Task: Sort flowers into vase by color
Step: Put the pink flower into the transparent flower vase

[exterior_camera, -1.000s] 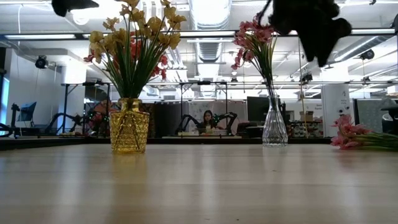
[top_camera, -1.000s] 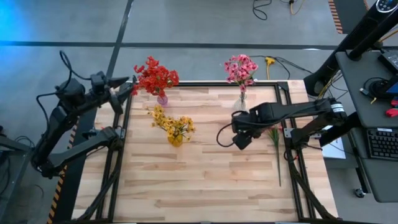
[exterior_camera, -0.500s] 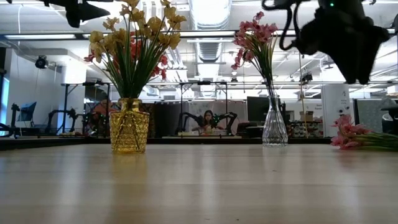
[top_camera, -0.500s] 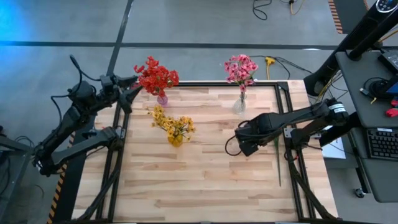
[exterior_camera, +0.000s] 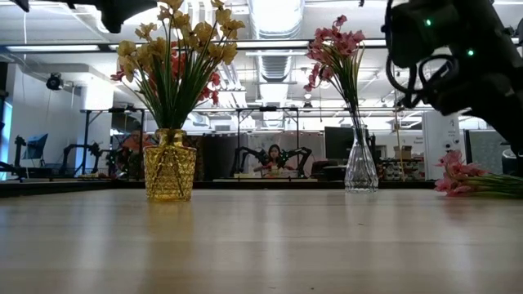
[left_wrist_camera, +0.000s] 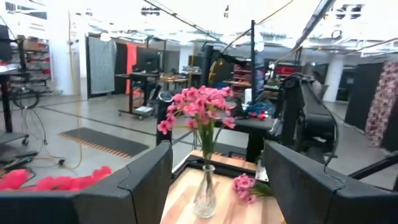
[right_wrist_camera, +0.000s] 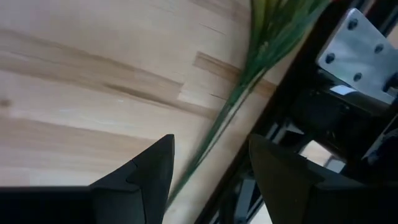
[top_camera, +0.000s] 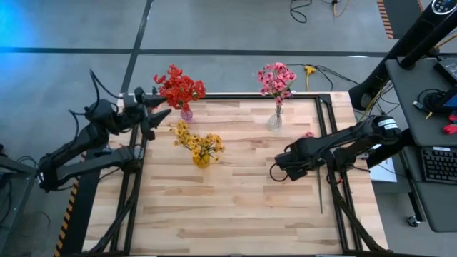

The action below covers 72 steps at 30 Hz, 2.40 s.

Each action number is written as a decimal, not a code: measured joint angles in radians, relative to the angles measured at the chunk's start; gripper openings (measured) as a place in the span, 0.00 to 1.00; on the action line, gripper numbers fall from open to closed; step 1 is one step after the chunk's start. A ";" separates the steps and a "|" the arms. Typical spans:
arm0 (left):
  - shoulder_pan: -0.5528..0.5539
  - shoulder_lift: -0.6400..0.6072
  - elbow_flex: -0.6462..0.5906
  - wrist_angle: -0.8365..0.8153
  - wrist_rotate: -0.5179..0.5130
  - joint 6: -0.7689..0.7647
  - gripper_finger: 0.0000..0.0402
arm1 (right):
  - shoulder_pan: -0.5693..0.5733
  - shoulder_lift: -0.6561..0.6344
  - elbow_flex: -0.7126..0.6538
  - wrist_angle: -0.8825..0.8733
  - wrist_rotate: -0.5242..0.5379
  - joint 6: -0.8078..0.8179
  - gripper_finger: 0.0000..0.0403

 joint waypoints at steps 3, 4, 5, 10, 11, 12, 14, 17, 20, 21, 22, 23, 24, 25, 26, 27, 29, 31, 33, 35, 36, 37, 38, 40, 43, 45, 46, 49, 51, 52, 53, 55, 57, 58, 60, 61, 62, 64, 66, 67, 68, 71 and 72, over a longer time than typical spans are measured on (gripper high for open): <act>-0.036 0.001 -0.011 0.010 -0.064 0.013 0.58 | 0.000 -0.005 -0.026 0.016 0.000 0.002 0.50; -0.045 0.000 -0.013 0.012 -0.086 0.021 0.58 | 0.000 -0.009 -0.033 0.037 0.000 0.002 0.50; -0.054 0.000 -0.016 0.017 -0.103 0.029 0.58 | 0.000 -0.014 -0.039 0.061 0.000 0.002 0.50; -0.076 0.003 -0.034 0.016 -0.115 0.056 0.58 | 0.000 -0.029 -0.067 0.130 -0.006 0.009 0.52; -0.078 0.003 -0.038 0.017 -0.115 0.058 0.58 | 0.000 -0.029 -0.069 0.127 -0.007 0.009 0.54; -0.078 0.003 -0.043 0.016 -0.115 0.062 0.58 | 0.000 -0.029 -0.074 0.126 -0.006 0.006 0.55; -0.078 0.002 -0.050 0.015 -0.117 0.070 0.58 | 0.000 -0.029 -0.083 0.122 0.018 0.006 0.59; -0.078 0.005 -0.052 0.017 -0.117 0.087 0.58 | -0.001 -0.029 -0.099 0.124 0.069 0.023 0.65; -0.078 0.009 -0.052 0.042 -0.117 0.109 0.58 | -0.009 -0.029 -0.119 0.127 0.093 0.034 0.68; -0.078 0.009 -0.052 0.049 -0.117 0.113 0.58 | -0.013 -0.029 -0.129 0.126 0.099 0.040 0.68; -0.078 0.009 -0.052 0.051 -0.117 0.118 0.58 | -0.019 -0.029 -0.137 0.126 0.105 0.048 0.68; -0.078 0.009 -0.052 0.054 -0.117 0.125 0.58 | -0.027 -0.029 -0.145 0.127 0.108 0.053 0.68; -0.078 0.009 -0.052 0.056 -0.117 0.133 0.58 | -0.036 -0.029 -0.153 0.128 0.110 0.054 0.67; -0.077 0.008 -0.052 0.056 -0.117 0.142 0.58 | -0.045 -0.029 -0.160 0.128 0.113 0.055 0.67; -0.077 0.009 -0.052 0.058 -0.117 0.151 0.58 | -0.055 -0.029 -0.164 0.127 0.118 0.055 0.66; -0.077 0.009 -0.052 0.063 -0.117 0.157 0.58 | -0.065 -0.029 -0.166 0.129 0.130 0.055 0.65; -0.077 0.009 -0.052 0.072 -0.117 0.165 0.58 | -0.088 -0.029 -0.167 0.132 0.158 0.053 0.63; -0.077 0.009 -0.052 0.078 -0.117 0.171 0.58 | -0.114 -0.029 -0.168 0.132 0.168 0.041 0.62; -0.077 0.010 -0.052 0.078 -0.117 0.187 0.58 | -0.140 -0.029 -0.168 0.137 0.169 0.023 0.61; -0.077 0.013 -0.052 0.078 -0.117 0.203 0.58 | -0.163 -0.029 -0.172 0.140 0.175 0.007 0.61; -0.077 0.013 -0.052 0.079 -0.117 0.208 0.58 | -0.174 -0.028 -0.177 0.140 0.177 0.000 0.62; -0.077 0.013 -0.052 0.078 -0.117 0.211 0.58 | -0.184 -0.028 -0.185 0.140 0.176 -0.007 0.62; -0.077 0.013 -0.052 0.078 -0.117 0.213 0.58 | -0.195 -0.028 -0.193 0.140 0.176 -0.015 0.62; -0.077 0.013 -0.052 0.078 -0.117 0.214 0.58 | -0.212 -0.028 -0.209 0.135 0.160 -0.030 0.63; -0.077 0.020 -0.052 0.079 -0.117 0.214 0.58 | -0.220 -0.024 -0.208 0.136 0.146 -0.046 0.63; -0.077 0.021 -0.052 0.078 -0.117 0.214 0.58 | -0.220 -0.024 -0.209 0.140 0.128 -0.055 0.63; -0.077 0.022 -0.052 0.078 -0.117 0.214 0.58 | -0.219 -0.024 -0.210 0.141 0.122 -0.061 0.62; -0.077 0.021 -0.052 0.078 -0.117 0.219 0.58 | -0.219 -0.021 -0.210 0.142 0.111 -0.068 0.62; -0.077 0.020 -0.052 0.079 -0.117 0.225 0.58 | -0.220 -0.009 -0.210 0.143 0.109 -0.068 0.61; -0.077 0.020 -0.052 0.079 -0.117 0.227 0.58 | -0.220 -0.003 -0.210 0.143 0.108 -0.069 0.61; -0.077 0.021 -0.052 0.079 -0.117 0.228 0.58 | -0.221 0.006 -0.210 0.143 0.107 -0.071 0.60; -0.077 0.026 -0.052 0.079 -0.117 0.228 0.58 | -0.224 0.030 -0.211 0.146 0.107 -0.072 0.60; -0.077 0.028 -0.052 0.082 -0.117 0.228 0.58 | -0.235 0.049 -0.211 0.152 0.105 -0.089 0.59; -0.077 0.028 -0.052 0.085 -0.117 0.229 0.58 | -0.241 0.059 -0.211 0.156 0.105 -0.093 0.59; -0.077 0.029 -0.052 0.089 -0.117 0.229 0.58 | -0.255 0.084 -0.212 0.169 0.104 -0.111 0.58; -0.077 0.031 -0.052 0.091 -0.117 0.229 0.58 | -0.262 0.095 -0.212 0.173 0.100 -0.126 0.58; -0.077 0.033 -0.052 0.092 -0.117 0.229 0.58 | -0.269 0.105 -0.212 0.174 0.098 -0.139 0.58; -0.077 0.035 -0.052 0.093 -0.117 0.229 0.58 | -0.283 0.123 -0.214 0.186 0.098 -0.171 0.57; -0.077 0.035 -0.052 0.095 -0.117 0.229 0.58 | -0.296 0.137 -0.214 0.196 0.097 -0.201 0.56; -0.077 0.035 -0.052 0.096 -0.117 0.229 0.58 | -0.303 0.142 -0.214 0.199 0.095 -0.215 0.55; -0.077 0.036 -0.052 0.098 -0.117 0.229 0.58 | -0.310 0.146 -0.214 0.204 0.091 -0.229 0.55; -0.077 0.039 -0.052 0.099 -0.117 0.229 0.58 | -0.331 0.148 -0.213 0.217 0.076 -0.265 0.51; -0.077 0.040 -0.052 0.098 -0.117 0.229 0.58 | -0.336 0.146 -0.213 0.221 0.070 -0.272 0.49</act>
